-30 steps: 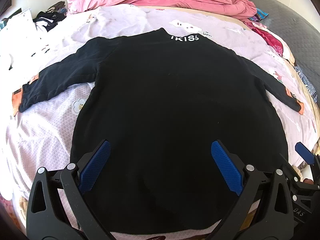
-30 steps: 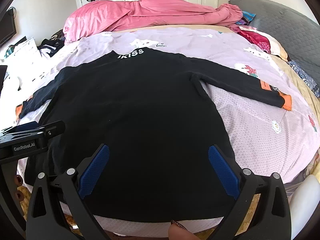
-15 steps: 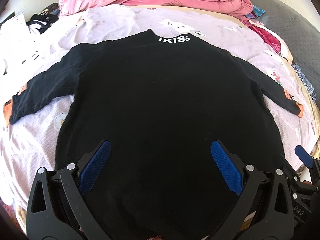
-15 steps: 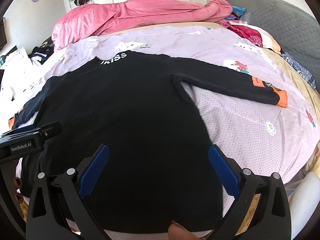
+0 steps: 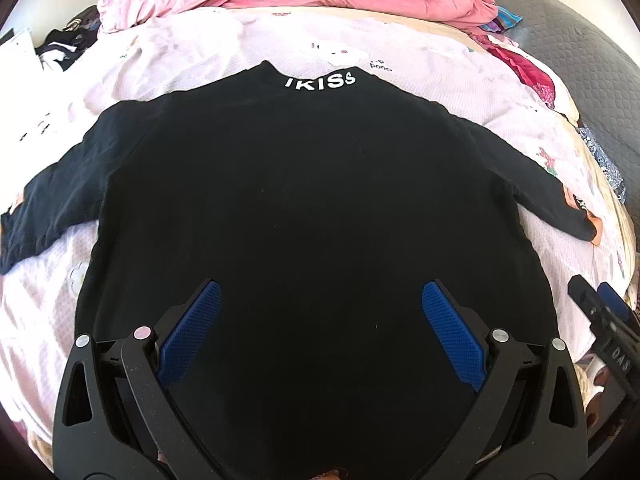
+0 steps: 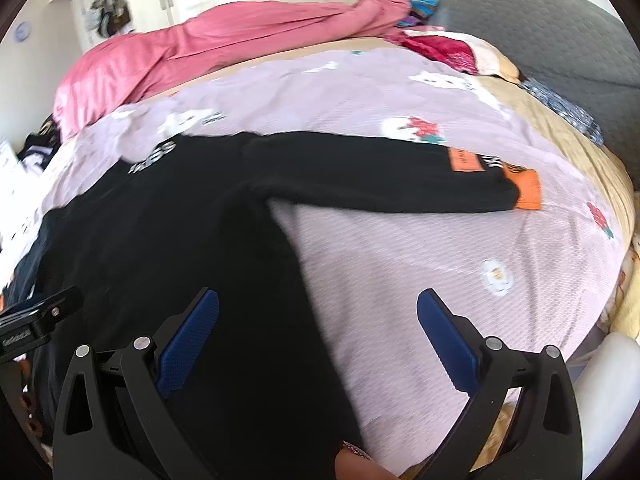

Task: Fold small clothes
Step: 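Move the right gripper to the orange sleeve cuff and close on it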

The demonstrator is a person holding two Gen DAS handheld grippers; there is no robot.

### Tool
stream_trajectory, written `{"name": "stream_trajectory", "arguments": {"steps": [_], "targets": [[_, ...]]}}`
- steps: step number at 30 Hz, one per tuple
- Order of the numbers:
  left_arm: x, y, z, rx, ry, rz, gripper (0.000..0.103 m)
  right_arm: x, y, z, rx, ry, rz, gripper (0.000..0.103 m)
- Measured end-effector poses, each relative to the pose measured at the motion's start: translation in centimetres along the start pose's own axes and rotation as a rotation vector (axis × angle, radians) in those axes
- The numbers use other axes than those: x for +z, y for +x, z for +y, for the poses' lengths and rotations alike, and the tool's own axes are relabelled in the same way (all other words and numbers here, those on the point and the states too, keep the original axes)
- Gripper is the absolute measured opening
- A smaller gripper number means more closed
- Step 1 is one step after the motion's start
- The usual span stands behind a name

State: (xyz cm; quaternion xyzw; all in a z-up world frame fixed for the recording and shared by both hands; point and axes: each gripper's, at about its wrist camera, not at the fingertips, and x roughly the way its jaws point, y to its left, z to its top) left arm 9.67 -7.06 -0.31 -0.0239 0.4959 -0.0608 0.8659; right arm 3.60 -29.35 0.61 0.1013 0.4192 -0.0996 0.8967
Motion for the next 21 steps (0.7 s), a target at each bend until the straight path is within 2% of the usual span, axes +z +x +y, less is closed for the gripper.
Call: {"name": "stream_trajectory", "arguments": {"steps": [11,15,21], "targets": [[3.5,2.1,-0.6,0.003,0.004,-0.002,0.095,3.4,3.1,-7.2,-0.09,0.186,0.019,0.099],[5.0,2.5,-0.8,0.005,0.005,-0.007,0.095,4.6,5.1,-10.1,-0.086,0.302,0.054,0.099],[6.5,2.9,-0.7,0.01,-0.008,-0.018,0.095,6.4,7.5,-13.2,-0.124,0.445,0.087,0.099]]}}
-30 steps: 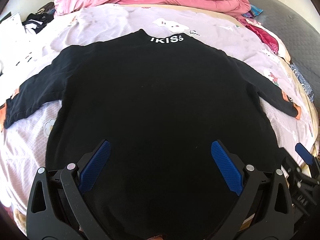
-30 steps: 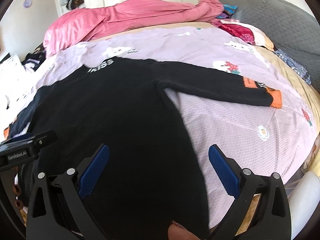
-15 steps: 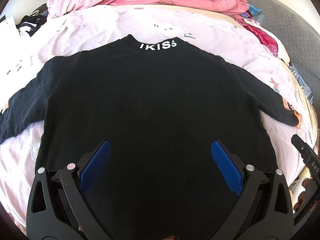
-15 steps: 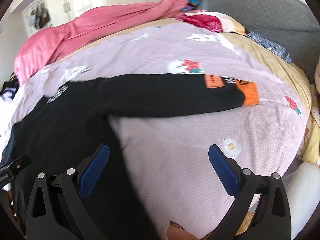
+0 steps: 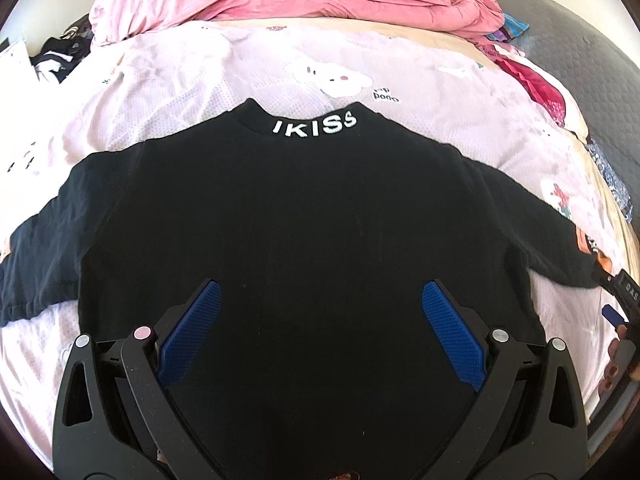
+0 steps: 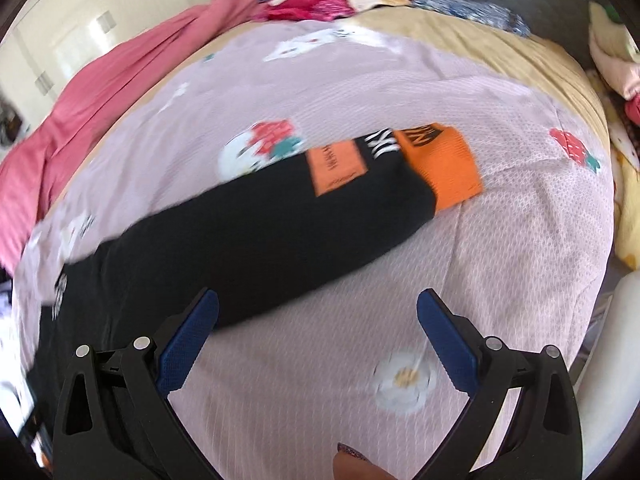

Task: Fold small clothes
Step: 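Move the right gripper to the orange sleeve cuff and close on it, then lift the sleeve with the right gripper and carry it across the shirt body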

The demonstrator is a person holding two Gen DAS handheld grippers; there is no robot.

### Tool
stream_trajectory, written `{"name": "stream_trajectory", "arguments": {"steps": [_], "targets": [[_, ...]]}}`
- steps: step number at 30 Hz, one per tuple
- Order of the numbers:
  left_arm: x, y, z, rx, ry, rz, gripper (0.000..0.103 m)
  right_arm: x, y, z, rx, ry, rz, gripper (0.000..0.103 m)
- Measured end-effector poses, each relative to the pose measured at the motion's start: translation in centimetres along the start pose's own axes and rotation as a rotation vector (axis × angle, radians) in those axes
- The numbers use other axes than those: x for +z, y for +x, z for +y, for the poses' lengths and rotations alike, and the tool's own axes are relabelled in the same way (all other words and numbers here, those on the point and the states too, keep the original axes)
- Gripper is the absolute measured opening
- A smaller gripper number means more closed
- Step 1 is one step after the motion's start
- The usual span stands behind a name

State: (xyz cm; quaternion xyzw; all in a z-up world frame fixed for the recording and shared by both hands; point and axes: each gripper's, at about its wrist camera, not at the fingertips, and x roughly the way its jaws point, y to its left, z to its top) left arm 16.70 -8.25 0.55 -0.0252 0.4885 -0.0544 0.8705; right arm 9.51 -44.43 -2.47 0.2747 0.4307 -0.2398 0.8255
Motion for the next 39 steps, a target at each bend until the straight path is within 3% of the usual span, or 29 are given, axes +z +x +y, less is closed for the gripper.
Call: {"name": "stream_trajectory", "arguments": {"steps": [9,18,23,28,31,39], "targets": [[0.2,0.3,0.8,0.002,-0.02,0.007,0.095,2.6,2.8,-2.7,-0.016,0.18,0.004,0.099],[0.8,1.0,2.6,0.0,-0.087,0.008,0.095,4.0,4.7,-4.8,0.052,0.306,-0.008,0.099],[1.6,1.7,3.4,-0.004,-0.126,0.009,0.095,4.8,5.4,-5.0,0.009,0.311,-0.042,0.076],[2.7,1.9,4.0,-0.018,-0.15,-0.01,0.095,5.7,5.1,-5.5,0.023,0.319,-0.096,0.034],[3.1,1.7,4.5,-0.018,-0.164,-0.02,0.095,5.5,4.3,-5.2,0.076,0.313,-0.127,0.016],[2.3,0.4,5.5,-0.031,-0.187,-0.034,0.095,4.6,0.1,-0.6,0.269,0.146,-0.268,0.011]]}}
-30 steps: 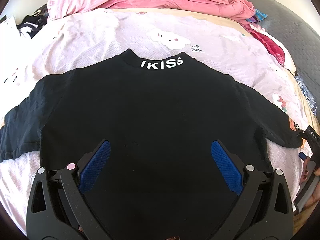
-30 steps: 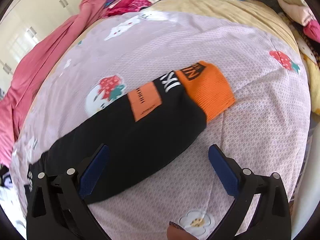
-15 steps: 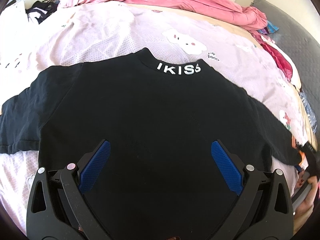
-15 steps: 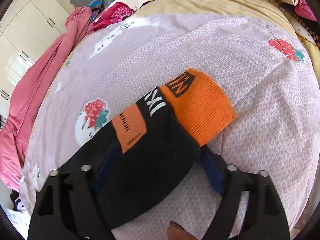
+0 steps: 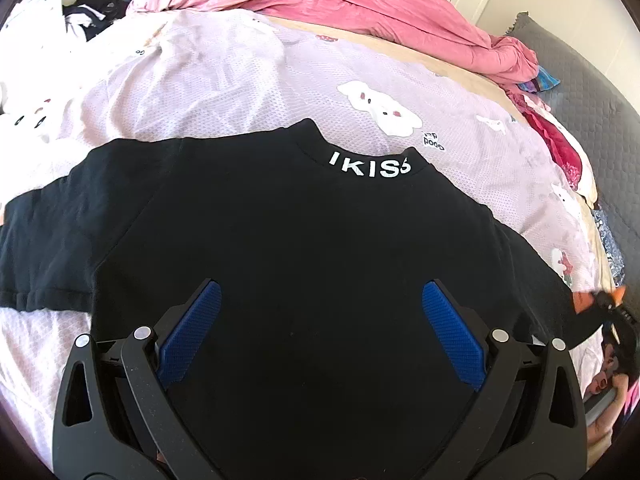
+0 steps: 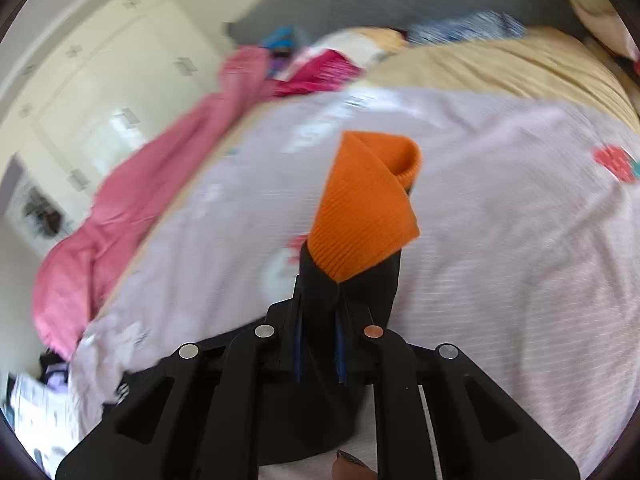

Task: Fold small clothes
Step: 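Lift the sleeve with the right gripper and carry it across the shirt body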

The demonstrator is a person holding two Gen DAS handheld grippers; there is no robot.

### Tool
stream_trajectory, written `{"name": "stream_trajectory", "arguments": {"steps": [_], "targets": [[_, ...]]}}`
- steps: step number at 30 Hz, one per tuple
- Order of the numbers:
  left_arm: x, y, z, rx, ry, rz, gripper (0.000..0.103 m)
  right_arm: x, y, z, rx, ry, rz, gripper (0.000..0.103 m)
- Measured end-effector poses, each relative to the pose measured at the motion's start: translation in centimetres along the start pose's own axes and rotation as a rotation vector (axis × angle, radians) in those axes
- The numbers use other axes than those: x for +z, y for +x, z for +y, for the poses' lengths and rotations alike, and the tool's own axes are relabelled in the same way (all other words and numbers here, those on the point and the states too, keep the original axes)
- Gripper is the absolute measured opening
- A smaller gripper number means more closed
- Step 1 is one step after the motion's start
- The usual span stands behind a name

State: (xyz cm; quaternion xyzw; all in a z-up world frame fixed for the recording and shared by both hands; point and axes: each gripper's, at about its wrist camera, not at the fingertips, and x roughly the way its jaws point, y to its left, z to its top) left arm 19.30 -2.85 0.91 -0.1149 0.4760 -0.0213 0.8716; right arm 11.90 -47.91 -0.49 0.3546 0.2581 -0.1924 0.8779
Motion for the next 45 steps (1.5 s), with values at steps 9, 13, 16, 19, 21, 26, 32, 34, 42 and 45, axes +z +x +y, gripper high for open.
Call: {"name": "stream_trajectory", "arguments": {"steps": [9,13,16,19,21,26,32,34,42,45], "targets": [[0.1,-1.9,1.2,-0.014,-0.006,-0.023,0.095,-2.6,-3.0,8.0,0.231,-0.201,0.016,0.011],[0.4,-2.7,2.3,-0.025,-0.03,-0.036,0.095,-4.2,-3.9,12.6,0.307,-0.294,0.04,0.011],[0.5,-3.0,3.1,-0.024,-0.048,-0.041,0.095,-5.4,-4.4,15.6,0.356,-0.345,0.065,0.011],[0.7,-3.3,3.9,-0.026,-0.063,-0.045,0.095,-6.6,-4.5,18.3,0.396,-0.39,0.094,0.011],[0.8,-3.5,4.6,-0.028,-0.076,-0.05,0.095,-7.5,-4.5,19.7,0.416,-0.419,0.11,0.011],[1.1,-3.6,6.4,-0.032,-0.115,-0.052,0.095,-10.3,-4.4,24.0,0.462,-0.533,0.141,0.011],[1.5,-3.6,8.3,-0.036,-0.154,-0.052,0.095,-14.5,-3.8,27.8,0.483,-0.682,0.166,0.011],[1.6,-3.6,8.9,-0.036,-0.169,-0.054,0.095,-16.2,-3.6,28.8,0.484,-0.732,0.18,0.011],[2.0,-3.1,11.0,-0.049,-0.222,-0.047,0.095,-21.8,-1.8,31.1,0.47,-0.89,0.245,0.012],[2.0,-2.5,11.3,-0.069,-0.235,-0.03,0.095,-23.2,-1.6,31.2,0.5,-0.924,0.293,0.025]]}}
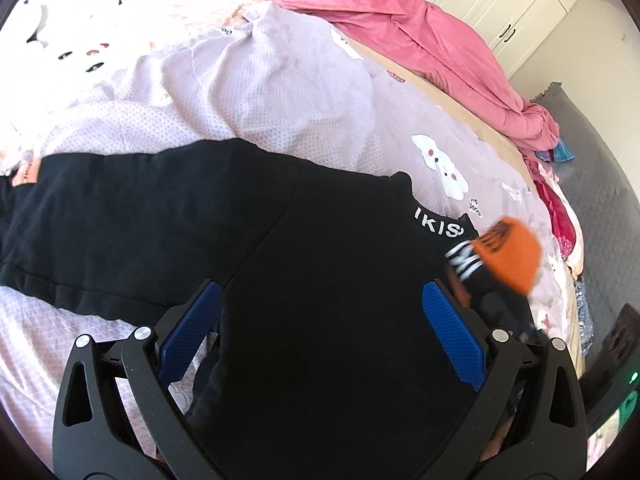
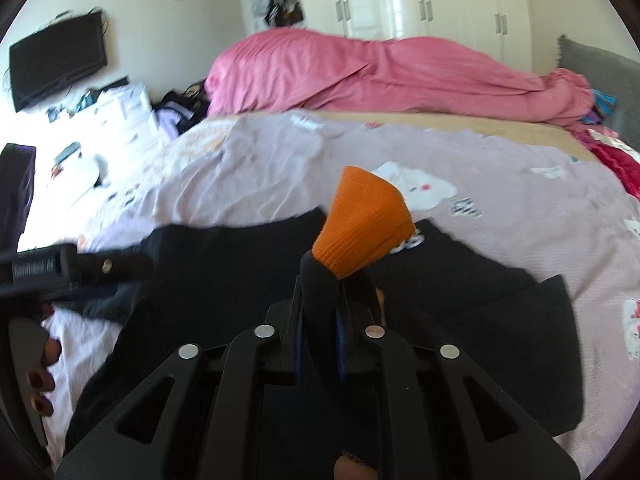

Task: Fold small clothes
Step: 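Lift the sleeve with the right gripper and carry it across the shirt body, then close the left gripper on the orange cuff while the right gripper opens and releases it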

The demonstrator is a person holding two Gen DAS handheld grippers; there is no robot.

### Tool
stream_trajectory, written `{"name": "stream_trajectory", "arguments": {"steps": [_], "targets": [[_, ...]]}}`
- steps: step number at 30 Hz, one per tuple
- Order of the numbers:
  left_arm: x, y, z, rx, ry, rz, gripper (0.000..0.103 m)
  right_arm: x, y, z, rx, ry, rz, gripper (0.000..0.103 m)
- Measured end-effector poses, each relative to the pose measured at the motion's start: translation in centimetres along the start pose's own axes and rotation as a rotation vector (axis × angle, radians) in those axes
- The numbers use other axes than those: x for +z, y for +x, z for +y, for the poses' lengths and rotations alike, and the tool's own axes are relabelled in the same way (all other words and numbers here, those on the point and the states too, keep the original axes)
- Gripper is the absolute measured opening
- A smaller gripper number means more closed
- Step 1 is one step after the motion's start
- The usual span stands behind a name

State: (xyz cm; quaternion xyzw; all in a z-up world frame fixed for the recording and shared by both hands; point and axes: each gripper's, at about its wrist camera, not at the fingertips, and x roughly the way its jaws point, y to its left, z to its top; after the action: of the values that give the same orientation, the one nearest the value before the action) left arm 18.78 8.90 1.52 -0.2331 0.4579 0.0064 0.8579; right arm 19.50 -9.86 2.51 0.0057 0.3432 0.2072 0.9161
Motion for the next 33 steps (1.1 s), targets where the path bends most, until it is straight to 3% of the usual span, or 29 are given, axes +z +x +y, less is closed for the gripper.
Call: {"name": "stream_trajectory", "arguments": {"steps": [4,7,14,16,20,22,26,27,33], "targets": [[-0.1,0.6,0.1,-0.03,-0.014,0.017,0.095,-0.6,-0.4,0.3,0.068,0.0,0.021,0.045],[-0.3,1.4,0.1,-0.082,-0.036,0.037,0.095,-1.0,-1.3,-0.3,0.087,0.024,0.025,0.05],[-2.2,4.3,-1.2,-0.188,-0.058,0.125,0.094,-1.7,-2.7,-4.0,0.033,0.155,0.031,0.052],[-2.8,5.0,-1.8,-0.189,-0.053,0.142,0.092,-1.4,-3.3,-5.1,0.005,0.181,0.018,0.055],[-3.7,6.6,-2.9,-0.169,-0.036,0.164,0.067,-0.6,-4.6,-6.7,-0.028,0.21,-0.021,0.061],[-4.0,7.1,-3.4,-0.16,-0.023,0.153,0.06,-0.2,-5.3,-7.4,-0.05,0.215,-0.039,0.063],[-4.0,7.4,-3.8,-0.136,-0.005,0.114,0.019,0.3,-6.0,-8.5,-0.078,0.23,-0.054,0.063],[-3.9,7.4,-3.8,-0.159,-0.011,0.111,0.013,0.4,-6.2,-8.8,-0.082,0.238,-0.056,0.063],[-3.1,5.4,-4.6,-0.211,0.031,0.042,0.005,0.6,-6.7,-11.0,-0.108,0.295,-0.058,0.063]]}}
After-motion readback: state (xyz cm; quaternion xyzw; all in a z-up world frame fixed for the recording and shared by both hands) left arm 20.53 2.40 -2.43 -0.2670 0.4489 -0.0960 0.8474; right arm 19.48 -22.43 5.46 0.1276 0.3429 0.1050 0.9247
